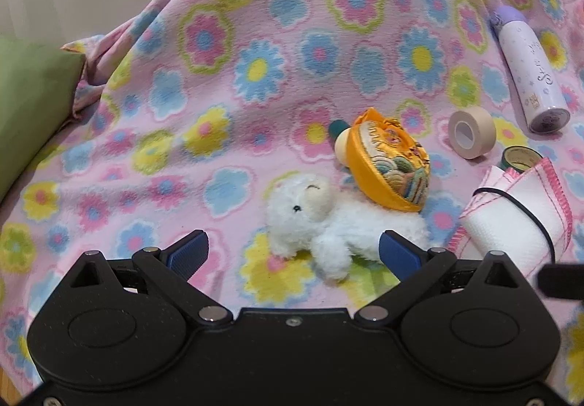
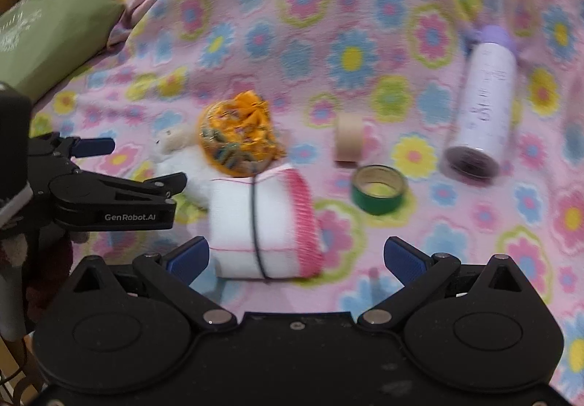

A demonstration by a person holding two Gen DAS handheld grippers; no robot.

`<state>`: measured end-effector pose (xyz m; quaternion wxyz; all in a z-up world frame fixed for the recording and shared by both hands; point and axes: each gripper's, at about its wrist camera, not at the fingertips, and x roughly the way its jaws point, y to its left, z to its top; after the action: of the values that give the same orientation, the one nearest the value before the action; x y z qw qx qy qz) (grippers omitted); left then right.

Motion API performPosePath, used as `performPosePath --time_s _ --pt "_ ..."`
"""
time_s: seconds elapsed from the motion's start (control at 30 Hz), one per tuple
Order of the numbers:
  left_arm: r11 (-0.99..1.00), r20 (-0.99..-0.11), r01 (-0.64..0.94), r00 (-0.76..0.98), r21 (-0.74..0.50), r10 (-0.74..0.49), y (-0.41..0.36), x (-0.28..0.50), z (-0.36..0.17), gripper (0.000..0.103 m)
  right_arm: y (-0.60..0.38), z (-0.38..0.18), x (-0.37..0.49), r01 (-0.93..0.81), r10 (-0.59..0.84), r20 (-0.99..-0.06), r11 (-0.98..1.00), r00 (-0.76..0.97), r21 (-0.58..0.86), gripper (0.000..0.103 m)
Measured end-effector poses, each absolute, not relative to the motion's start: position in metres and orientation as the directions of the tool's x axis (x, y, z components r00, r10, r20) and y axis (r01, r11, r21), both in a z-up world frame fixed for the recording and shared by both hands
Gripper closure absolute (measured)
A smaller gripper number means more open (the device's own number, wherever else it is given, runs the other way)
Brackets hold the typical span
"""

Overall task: Organize soft objects
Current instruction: 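Reach the left tool to the white plush while the right tool approaches the white towel bundle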

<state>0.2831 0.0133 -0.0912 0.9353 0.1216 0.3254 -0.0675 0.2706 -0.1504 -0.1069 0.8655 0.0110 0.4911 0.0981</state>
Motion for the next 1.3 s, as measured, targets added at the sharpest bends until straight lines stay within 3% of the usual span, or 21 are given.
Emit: performPosePath --time_s 0.2,0.27,0.3,0.6,0.77,0.97,1.17,1.3 --pt "0.968 -0.632 0.194 0.774 0.162 -0.049 0.02 0.285 -0.089 0.005 -0.128 -0.127 0.28 -0.187 0.151 -0.865 0.98 0.479 0.068 0.002" --pt "0.973 -0.64 0.189 0.766 0.136 -0.059 0.021 0.287 -0.088 0.005 -0.125 -0.131 0.281 -0.191 0.124 -0.864 0.981 0.487 0.033 0.012" --pt "0.976 -0.647 0.185 0.759 0.117 -0.066 0.021 0.289 -0.088 0.005 -0.125 -0.134 0.283 -0.205 0.136 -0.87 0.978 0.473 0.042 0.024" --pt "0.971 -0.699 0.226 0.707 0.079 -0.107 0.015 0.295 -0.095 0.005 -0.14 -0.131 0.281 -0.189 0.153 -0.875 0.979 0.46 0.072 0.024" --pt "0.966 -0.706 0.221 0.705 0.133 -0.065 0.022 0.292 -0.099 0.005 -0.142 -0.131 0.28 -0.181 0.155 -0.873 0.98 0.461 0.079 0.024" --pt "0.984 -0.705 0.113 0.709 0.139 0.019 0.038 0.302 -0.097 0.005 -0.14 -0.131 0.279 -0.175 0.152 -0.873 0.981 0.463 0.078 0.024" --pt "0.978 -0.703 -0.074 0.685 0.193 0.191 0.067 0.315 -0.1 0.006 -0.142 -0.13 0.278 -0.17 0.151 -0.872 0.982 0.465 0.08 0.024" --pt "0.985 -0.703 -0.104 0.691 0.139 0.172 0.079 0.304 -0.094 0.006 -0.142 -0.13 0.278 -0.165 0.15 -0.871 0.983 0.468 0.08 0.023"
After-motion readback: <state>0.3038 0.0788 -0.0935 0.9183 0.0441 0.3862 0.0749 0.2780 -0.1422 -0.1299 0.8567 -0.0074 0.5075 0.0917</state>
